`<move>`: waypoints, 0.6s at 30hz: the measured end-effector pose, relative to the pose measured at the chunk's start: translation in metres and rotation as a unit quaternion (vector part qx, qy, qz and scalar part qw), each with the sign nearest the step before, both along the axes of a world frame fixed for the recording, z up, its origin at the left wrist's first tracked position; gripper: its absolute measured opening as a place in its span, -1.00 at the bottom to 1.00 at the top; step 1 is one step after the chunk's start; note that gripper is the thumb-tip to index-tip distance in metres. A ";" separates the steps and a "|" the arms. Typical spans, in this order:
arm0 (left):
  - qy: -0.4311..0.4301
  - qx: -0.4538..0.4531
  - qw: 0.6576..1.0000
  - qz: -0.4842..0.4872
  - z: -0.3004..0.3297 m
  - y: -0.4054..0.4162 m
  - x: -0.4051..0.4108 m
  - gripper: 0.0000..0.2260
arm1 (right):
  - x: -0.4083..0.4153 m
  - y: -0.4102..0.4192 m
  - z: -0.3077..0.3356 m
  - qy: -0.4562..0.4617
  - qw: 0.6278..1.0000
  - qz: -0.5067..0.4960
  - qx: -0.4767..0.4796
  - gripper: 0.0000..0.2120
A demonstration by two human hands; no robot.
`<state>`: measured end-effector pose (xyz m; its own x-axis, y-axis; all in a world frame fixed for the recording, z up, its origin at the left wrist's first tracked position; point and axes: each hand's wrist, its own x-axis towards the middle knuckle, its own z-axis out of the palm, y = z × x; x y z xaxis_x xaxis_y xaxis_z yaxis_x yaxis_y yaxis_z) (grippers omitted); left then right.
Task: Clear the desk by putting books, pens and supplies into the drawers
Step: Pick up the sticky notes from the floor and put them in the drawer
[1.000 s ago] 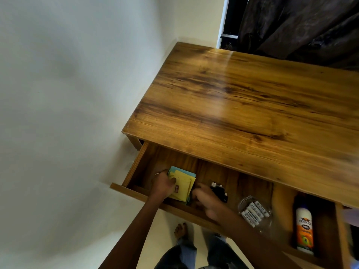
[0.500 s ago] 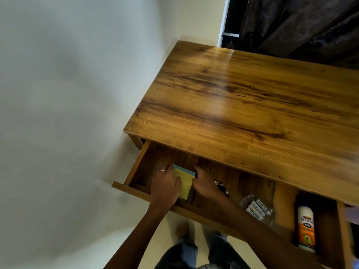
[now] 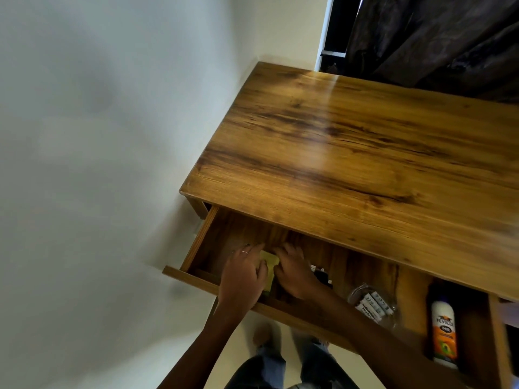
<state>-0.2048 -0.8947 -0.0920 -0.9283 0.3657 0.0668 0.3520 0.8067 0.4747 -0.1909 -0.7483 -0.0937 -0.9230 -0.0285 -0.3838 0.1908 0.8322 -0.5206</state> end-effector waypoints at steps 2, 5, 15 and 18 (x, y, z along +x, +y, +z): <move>0.040 0.052 0.998 -0.019 0.004 -0.001 0.003 -0.68 | 0.024 0.005 0.015 0.084 0.996 0.009 0.004 -0.58; 0.112 0.075 0.986 -0.098 0.006 0.000 0.009 -0.66 | 0.062 0.011 0.031 0.139 0.989 0.039 0.034 -0.42; 0.144 -0.029 0.966 -0.213 0.015 0.014 0.030 -0.45 | 0.096 0.019 0.028 0.179 0.961 0.023 0.208 0.05; 0.133 -0.036 0.965 -0.221 0.014 0.018 0.025 -0.44 | 0.094 0.018 0.029 0.165 0.960 -0.012 0.226 0.10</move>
